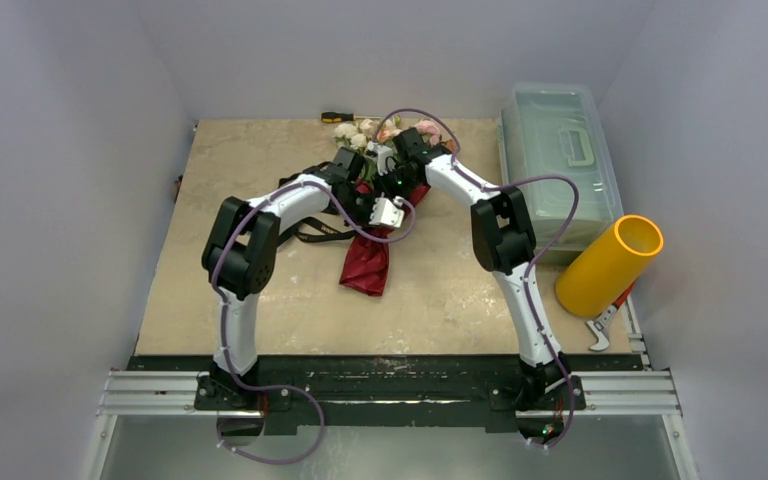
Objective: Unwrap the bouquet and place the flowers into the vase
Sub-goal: Untie the ribbon from the wrapping paper.
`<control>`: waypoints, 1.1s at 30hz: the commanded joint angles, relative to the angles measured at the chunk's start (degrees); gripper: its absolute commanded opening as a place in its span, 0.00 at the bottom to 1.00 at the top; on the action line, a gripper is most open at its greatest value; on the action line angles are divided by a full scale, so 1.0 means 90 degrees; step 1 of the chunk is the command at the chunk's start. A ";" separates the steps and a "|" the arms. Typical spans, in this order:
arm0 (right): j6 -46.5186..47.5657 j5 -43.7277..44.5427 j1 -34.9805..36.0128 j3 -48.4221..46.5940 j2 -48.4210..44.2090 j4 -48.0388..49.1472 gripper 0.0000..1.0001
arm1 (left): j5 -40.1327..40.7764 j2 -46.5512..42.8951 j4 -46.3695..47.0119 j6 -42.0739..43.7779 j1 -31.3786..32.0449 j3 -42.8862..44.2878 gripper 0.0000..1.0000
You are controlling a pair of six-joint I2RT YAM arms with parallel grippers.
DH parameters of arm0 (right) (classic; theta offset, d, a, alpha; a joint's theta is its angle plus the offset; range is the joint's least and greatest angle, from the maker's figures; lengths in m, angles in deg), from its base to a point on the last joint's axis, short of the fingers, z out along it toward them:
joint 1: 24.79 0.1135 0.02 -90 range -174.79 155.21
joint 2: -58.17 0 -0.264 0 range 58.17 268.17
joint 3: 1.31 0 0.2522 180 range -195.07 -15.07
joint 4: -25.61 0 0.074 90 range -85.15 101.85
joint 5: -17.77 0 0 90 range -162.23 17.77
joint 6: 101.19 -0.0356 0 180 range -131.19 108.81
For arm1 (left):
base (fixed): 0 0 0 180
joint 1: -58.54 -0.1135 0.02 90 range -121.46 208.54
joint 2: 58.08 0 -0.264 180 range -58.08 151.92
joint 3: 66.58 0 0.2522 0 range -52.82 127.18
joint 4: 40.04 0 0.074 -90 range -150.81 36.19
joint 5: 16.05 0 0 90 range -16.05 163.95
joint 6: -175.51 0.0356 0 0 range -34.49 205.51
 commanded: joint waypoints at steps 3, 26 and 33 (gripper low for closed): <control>0.0250 0.0806 -0.0151 0.0190 0.0459 -0.0365 0.00 | 0.0616 0.0332 -0.0663 0.0764 0.0126 -0.0018 0.22; 0.0385 0.1193 -0.0187 0.0320 0.0568 -0.0296 0.00 | -0.0146 -0.1608 0.2046 -0.0923 0.0193 -0.0998 0.00; 0.0359 0.1134 -0.0180 0.0309 0.0530 -0.0306 0.00 | -0.0605 -0.1771 0.1289 -0.1257 -0.0031 -0.0831 0.00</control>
